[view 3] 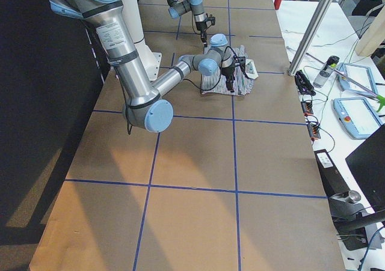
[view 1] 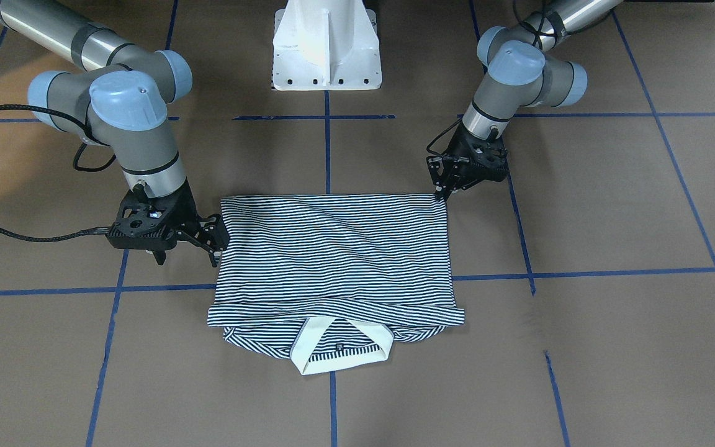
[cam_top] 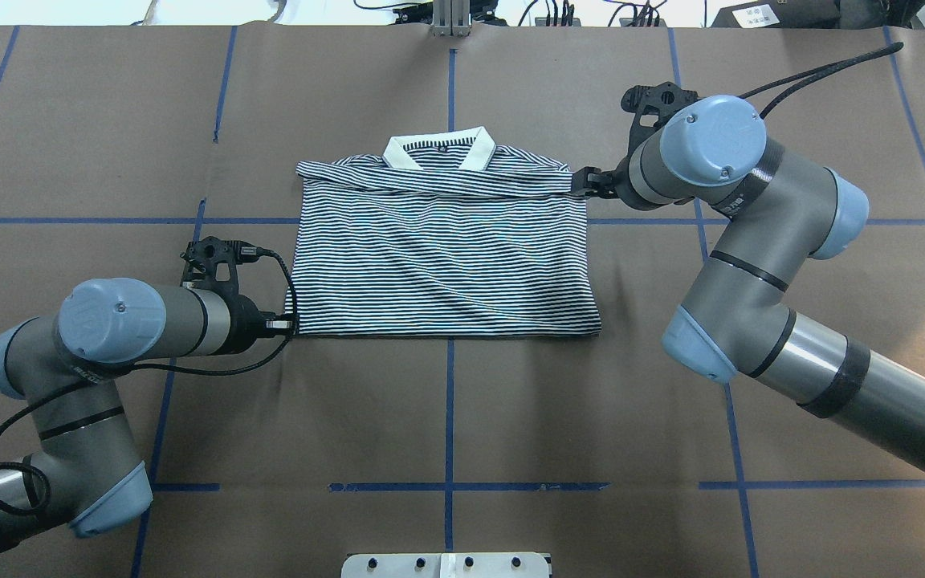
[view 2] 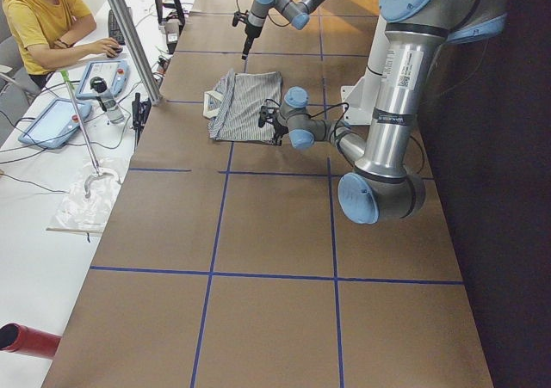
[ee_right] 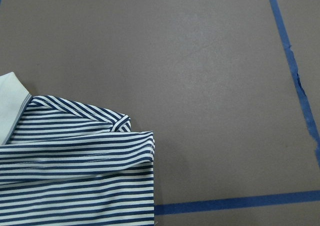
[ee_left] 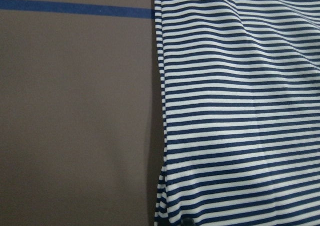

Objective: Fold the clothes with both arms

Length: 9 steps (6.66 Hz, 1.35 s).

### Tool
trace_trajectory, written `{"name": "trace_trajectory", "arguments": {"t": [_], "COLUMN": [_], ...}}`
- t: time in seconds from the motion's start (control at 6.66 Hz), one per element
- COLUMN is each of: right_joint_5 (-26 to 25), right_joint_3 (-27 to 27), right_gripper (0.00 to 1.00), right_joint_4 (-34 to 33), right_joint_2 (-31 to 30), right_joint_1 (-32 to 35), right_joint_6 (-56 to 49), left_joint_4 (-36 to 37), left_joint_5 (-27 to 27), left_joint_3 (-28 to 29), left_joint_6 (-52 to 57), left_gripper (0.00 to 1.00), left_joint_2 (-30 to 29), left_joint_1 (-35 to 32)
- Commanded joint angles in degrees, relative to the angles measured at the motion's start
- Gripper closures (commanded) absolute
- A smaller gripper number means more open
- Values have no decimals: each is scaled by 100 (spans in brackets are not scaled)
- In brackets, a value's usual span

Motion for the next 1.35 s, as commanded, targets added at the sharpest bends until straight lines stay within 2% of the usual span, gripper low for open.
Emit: {"name": "trace_trajectory", "arguments": {"t": [0.0, 0.15, 0.3, 0.6, 0.75, 1.05, 1.2], "right_joint_5": [-9, -9, -9, -9, -9, -18, -26], "right_joint_3": [0, 0, 0, -27, -35, -44, -44], "right_gripper": [0, 0, 0, 0, 0, 0, 0], "right_joint_4": [0, 9, 0, 0, 0, 0, 0], "right_joint_2": [-6, -6, -6, 3, 3, 3, 11], "right_joint_1": [0, 0, 0, -9, -9, 0, 0], "right_joint_6": [30, 56, 56, 48, 30, 30, 39], "left_joint_4": [0, -17, -9, -26, -26, -218, -542], "left_joint_5": [84, 15, 66, 41, 40, 67, 424], "left_joint_3": [-47, -100, -22, 678, 1395, 3509, 4460], "left_joint_6": [34, 226, 959, 2113, 2622, 2865, 2856], "left_gripper": [100, 100, 100, 100, 100, 100, 100], "left_joint_2": [60, 131, 149, -78, -619, -2233, -2877], "left_joint_1": [59, 7, -151, -1271, -1834, -2426, -2472]}}
